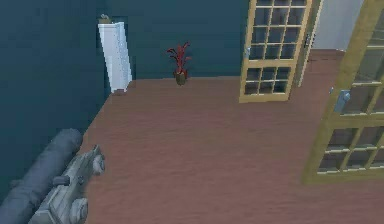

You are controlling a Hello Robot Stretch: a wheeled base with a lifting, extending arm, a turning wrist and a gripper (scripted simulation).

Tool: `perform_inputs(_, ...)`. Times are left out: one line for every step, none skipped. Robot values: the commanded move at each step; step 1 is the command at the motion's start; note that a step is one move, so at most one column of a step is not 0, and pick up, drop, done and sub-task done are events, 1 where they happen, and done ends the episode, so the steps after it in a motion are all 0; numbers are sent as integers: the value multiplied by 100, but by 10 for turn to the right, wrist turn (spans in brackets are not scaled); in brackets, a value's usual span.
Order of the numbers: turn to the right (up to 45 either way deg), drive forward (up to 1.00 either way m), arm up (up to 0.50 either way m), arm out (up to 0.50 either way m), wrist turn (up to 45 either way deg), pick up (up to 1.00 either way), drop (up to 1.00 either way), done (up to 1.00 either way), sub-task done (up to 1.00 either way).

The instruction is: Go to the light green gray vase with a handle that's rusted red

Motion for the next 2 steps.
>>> perform_inputs(0,30,0,0,0,0,0,0,0)
perform_inputs(240,0,0,0,0,0,0,0,0)
